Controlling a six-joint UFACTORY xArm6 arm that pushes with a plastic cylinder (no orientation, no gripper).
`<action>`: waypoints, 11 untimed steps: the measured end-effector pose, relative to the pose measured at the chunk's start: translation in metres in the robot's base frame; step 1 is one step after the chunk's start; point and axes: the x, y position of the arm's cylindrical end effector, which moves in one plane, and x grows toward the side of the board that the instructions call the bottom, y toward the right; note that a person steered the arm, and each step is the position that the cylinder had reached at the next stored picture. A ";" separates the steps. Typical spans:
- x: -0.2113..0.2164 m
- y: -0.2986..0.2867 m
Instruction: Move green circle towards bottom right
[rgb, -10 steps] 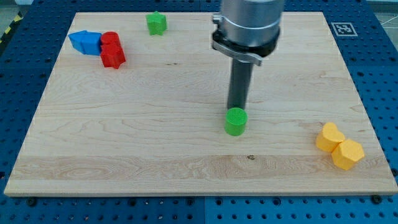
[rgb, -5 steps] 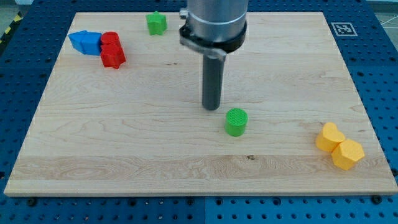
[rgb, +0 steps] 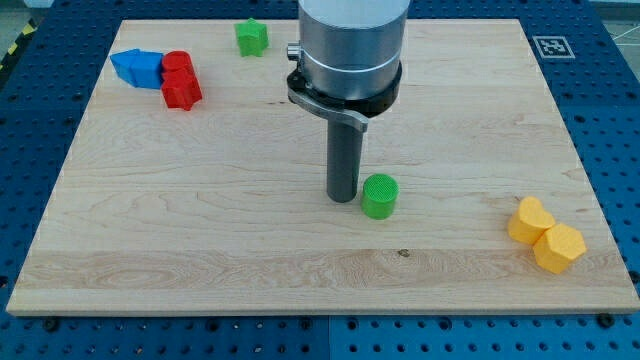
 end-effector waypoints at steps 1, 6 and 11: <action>0.003 0.015; 0.025 0.066; 0.030 0.090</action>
